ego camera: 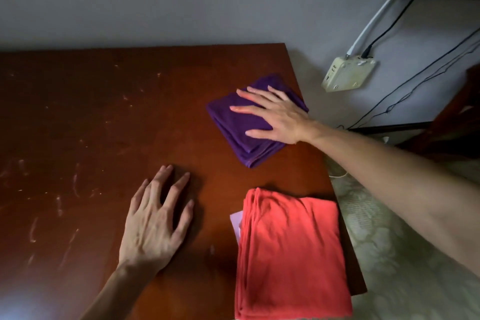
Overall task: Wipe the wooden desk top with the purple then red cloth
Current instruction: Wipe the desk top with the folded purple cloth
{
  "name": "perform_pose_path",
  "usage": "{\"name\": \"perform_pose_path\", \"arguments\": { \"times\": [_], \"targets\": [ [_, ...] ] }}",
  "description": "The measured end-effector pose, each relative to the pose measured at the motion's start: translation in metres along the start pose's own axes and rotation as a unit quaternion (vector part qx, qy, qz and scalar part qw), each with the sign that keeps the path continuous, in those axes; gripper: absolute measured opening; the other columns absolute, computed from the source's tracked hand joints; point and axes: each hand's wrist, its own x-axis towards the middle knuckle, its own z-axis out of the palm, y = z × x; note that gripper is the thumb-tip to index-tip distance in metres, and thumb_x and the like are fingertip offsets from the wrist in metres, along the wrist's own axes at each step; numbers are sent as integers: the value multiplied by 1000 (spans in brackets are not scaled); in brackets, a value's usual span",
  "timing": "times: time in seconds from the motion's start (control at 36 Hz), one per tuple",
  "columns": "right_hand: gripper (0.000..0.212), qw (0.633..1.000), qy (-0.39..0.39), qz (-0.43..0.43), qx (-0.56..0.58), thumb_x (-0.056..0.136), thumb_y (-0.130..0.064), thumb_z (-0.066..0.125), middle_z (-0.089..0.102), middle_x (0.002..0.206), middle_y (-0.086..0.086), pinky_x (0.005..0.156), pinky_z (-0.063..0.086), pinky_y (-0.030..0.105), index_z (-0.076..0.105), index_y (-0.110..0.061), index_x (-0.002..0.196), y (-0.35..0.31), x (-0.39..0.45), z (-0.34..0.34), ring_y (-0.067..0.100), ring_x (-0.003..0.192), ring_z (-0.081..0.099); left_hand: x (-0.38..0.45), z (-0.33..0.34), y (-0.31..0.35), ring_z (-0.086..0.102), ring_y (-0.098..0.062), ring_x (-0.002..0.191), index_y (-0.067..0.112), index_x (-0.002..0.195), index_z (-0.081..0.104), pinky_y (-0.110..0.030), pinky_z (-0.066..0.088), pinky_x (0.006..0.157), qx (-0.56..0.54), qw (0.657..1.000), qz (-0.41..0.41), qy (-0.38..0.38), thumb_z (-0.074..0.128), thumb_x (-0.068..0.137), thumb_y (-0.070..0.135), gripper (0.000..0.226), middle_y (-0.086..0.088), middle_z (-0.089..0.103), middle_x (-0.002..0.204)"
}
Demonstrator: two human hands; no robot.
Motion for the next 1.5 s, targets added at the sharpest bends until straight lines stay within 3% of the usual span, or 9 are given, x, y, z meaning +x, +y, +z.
{"name": "perform_pose_path", "arguments": {
  "times": [0.31,0.53,0.89,0.97,1.06,1.11,1.19,1.31,1.5],
  "targets": [
    [68,988,-3,155,20,98,-76,25,9,173,-7,128,4,52,18,-50,160,74,99,-14,16,160,5,4,2,-1,24,-12,154,27,152,45,-41,20,123,-35,999,-7,0,35,100,53,59,-3,36,161],
    [68,975,15,220,29,100,-75,22,7,174,-4,127,2,55,16,-47,161,61,112,-8,19,160,3,5,7,-3,28,-13,152,29,151,46,-34,15,125,-37,999,-11,20,39,99,51,57,-3,37,159],
    [74,956,8,292,20,98,-76,21,2,174,-3,124,3,62,9,-43,163,-67,104,7,28,160,-1,7,8,-2,34,-21,148,24,144,51,-44,28,119,-62,996,5,72,44,101,46,49,-7,44,151],
    [74,960,17,277,19,98,-76,21,3,174,-2,124,4,62,9,-43,163,-113,94,14,29,160,0,6,5,-1,42,-20,135,25,139,51,-41,31,115,-128,989,-22,73,42,102,45,43,-1,44,141],
    [74,965,16,262,15,98,-75,22,3,174,-3,124,4,62,8,-43,163,-161,82,20,30,160,0,-1,-1,-4,49,-22,106,20,118,56,-44,40,95,-204,971,-55,110,46,100,38,27,-1,44,117],
    [77,968,21,250,13,94,-78,15,3,174,-3,124,5,62,8,-43,163,-190,73,23,30,160,2,-11,-6,-12,49,-25,100,17,110,57,-43,39,86,-209,966,-58,142,49,98,31,20,-4,44,112],
    [85,971,24,235,18,87,-79,5,6,174,-2,124,4,63,11,-43,163,-229,59,24,31,160,4,-39,-18,-33,49,-27,99,16,107,59,-39,36,82,-193,966,-55,163,52,95,26,17,-5,44,109],
    [79,976,34,216,21,92,-76,18,11,174,-1,123,8,65,19,-41,163,-294,28,36,32,160,7,-94,-34,-80,51,-31,95,16,110,61,-46,41,80,-128,983,-24,130,50,96,27,22,-7,47,106],
    [76,987,45,154,18,97,-72,32,7,174,-1,122,9,66,19,-39,163,-395,-29,46,30,160,5,-133,-62,-143,46,-28,92,19,118,62,-41,32,76,-22,997,22,75,45,98,35,30,-8,51,110]
  ]
}}
